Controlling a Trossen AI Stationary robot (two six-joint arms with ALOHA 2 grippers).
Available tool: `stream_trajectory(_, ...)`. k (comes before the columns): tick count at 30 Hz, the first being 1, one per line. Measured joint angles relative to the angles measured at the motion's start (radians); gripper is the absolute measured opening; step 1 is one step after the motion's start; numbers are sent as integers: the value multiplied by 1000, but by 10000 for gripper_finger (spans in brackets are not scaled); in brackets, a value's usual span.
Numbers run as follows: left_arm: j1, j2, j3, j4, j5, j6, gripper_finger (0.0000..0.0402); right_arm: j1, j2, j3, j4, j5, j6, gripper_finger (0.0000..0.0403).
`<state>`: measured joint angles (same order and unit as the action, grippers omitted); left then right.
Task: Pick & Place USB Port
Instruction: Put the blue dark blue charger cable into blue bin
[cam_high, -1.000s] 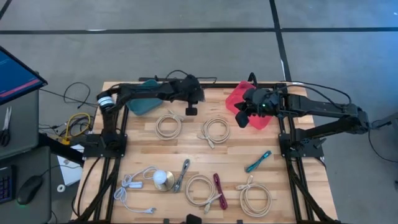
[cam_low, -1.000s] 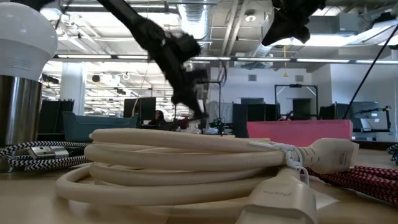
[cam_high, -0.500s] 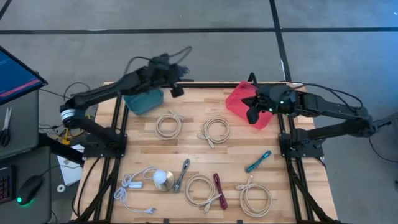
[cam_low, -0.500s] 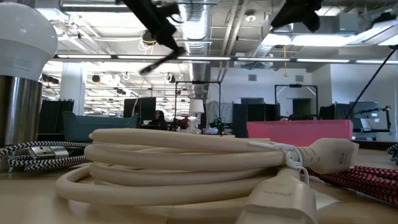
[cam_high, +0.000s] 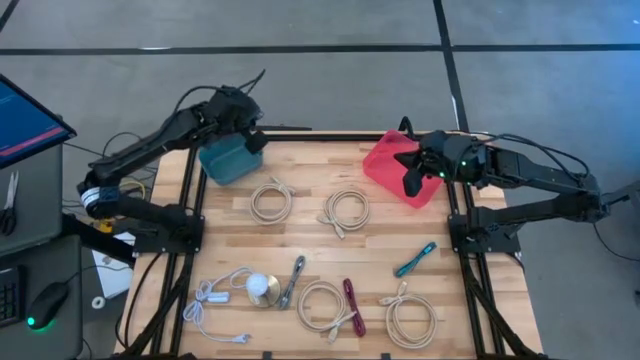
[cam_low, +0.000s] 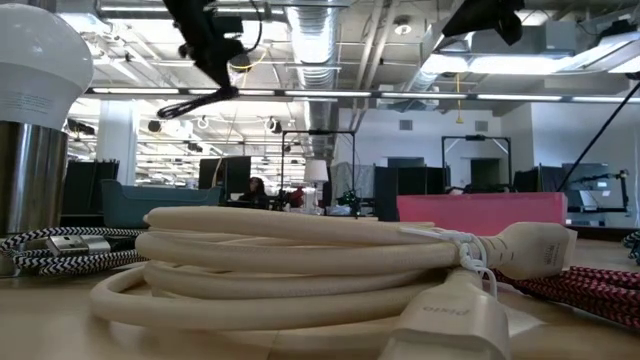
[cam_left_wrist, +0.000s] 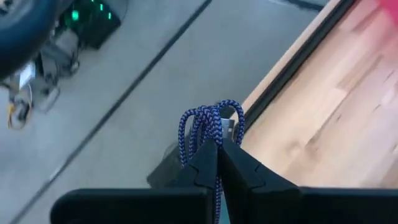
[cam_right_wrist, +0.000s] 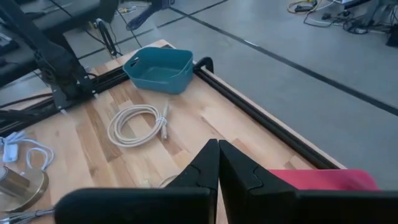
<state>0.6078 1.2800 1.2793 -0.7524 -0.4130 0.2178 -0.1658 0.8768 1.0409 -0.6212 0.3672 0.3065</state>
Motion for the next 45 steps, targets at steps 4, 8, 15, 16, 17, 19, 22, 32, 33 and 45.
stream_trajectory(4, 45, 1, -114, 19, 76, -55, 8, 0, -1, 0, 0, 0, -2, 1)
stream_trajectory(8, 61, 2, -259, 107, 108, -70, 8, 0, -1, 0, -3, 0, -2, 1)
stream_trajectory(15, 61, 2, -407, 271, 90, -69, 8, 0, -1, 0, -9, 0, -2, 1)
stream_trajectory(16, 63, 2, -420, 293, 74, -69, 8, 0, -1, 0, -9, 0, -2, 1)
stream_trajectory(17, 68, 2, -432, 309, 65, -68, 8, 0, -1, 0, -9, 0, -2, 1)
stream_trajectory(19, 84, 2, -450, 316, 59, -71, 8, 0, -1, 0, -9, 0, -2, 1)
stream_trajectory(22, 111, 2, -475, 320, 26, -79, 8, 0, -1, 0, -9, 0, -2, 1)
stream_trajectory(32, 200, 2, -553, 407, 81, -104, 8, 0, -1, 0, -8, 0, 1, 1)
stream_trajectory(33, 205, 2, -558, 416, 81, -104, 8, 0, -1, 0, -8, 0, 1, 1)
stream_trajectory(45, 224, 2, -606, 438, 81, -130, 10, 0, -1, 0, -7, 0, 0, 1)
